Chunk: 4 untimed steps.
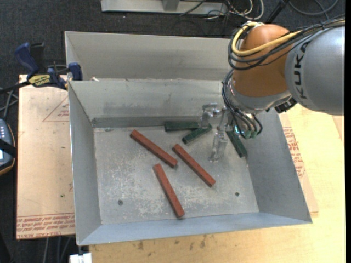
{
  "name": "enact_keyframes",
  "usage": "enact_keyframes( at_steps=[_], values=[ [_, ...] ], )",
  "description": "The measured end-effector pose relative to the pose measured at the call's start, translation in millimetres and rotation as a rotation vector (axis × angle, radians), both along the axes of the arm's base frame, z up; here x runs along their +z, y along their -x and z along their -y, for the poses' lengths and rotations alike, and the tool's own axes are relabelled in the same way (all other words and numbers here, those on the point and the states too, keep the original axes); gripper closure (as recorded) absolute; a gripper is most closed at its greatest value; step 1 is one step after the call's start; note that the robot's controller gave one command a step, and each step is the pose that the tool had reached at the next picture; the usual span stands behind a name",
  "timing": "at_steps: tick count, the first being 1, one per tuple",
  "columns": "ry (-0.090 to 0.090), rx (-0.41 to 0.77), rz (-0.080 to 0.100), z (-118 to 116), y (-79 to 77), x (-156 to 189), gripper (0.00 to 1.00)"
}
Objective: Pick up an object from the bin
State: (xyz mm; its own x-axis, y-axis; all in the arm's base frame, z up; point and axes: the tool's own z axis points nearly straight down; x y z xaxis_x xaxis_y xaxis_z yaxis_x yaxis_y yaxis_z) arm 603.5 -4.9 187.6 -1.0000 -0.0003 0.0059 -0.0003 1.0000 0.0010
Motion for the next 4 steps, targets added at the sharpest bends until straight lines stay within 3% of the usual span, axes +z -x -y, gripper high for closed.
enact_keyframes(
  at_steps=[1, 2, 3, 4],
  values=[
    [0.000, 0.000, 0.007, 0.0, -1.6, 4.2, 0.00],
    [0.000, -0.073, 0.016, -4.6, 0.5, -21.2, 0.00],
    [0.000, -0.122, 0.011, -2.9, 19.3, -83.6, 0.00],
    [0.000, -0.091, 0.008, -12.5, 43.2, -116.9, 1.00]
  ],
)
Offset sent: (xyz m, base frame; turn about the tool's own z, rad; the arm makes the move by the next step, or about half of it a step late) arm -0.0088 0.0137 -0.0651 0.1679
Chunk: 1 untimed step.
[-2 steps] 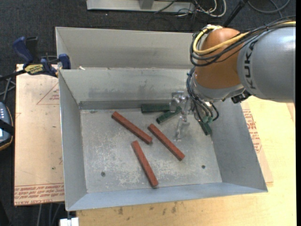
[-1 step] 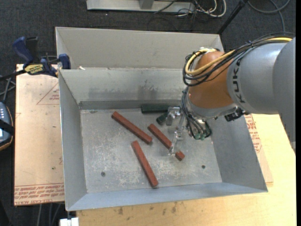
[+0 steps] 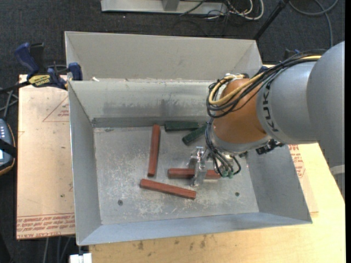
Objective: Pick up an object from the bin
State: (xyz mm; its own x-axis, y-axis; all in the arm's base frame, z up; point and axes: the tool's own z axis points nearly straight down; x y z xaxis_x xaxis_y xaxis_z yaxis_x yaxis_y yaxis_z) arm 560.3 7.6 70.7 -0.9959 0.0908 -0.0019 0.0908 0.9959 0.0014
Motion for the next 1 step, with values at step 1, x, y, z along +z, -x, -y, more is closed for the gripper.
enact_keyframes(
  at_steps=[1],
  values=[
    [0.000, 0.000, 0.000, 0.0, 0.0, 0.0, 1.00]
  ],
)
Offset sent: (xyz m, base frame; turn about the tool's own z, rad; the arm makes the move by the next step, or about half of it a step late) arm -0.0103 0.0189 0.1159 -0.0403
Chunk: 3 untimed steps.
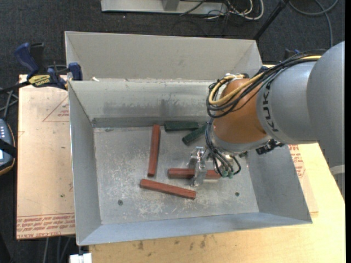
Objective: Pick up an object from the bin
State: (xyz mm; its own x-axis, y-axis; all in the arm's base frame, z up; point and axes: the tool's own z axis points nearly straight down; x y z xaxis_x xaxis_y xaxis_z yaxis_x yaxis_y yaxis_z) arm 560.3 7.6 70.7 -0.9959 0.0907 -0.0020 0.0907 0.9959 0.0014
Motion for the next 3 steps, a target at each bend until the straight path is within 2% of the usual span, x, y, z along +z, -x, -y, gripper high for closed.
enact_keyframes(
  at_steps=[1, 2, 3],
  values=[
    [0.000, 0.042, 0.000, -19.6, 9.7, 115.6, 1.00],
    [0.000, 0.042, 0.000, -19.6, 9.7, 115.6, 1.00],
    [0.000, 0.018, 0.001, -25.6, 16.5, 217.0, 1.00]
  ],
)
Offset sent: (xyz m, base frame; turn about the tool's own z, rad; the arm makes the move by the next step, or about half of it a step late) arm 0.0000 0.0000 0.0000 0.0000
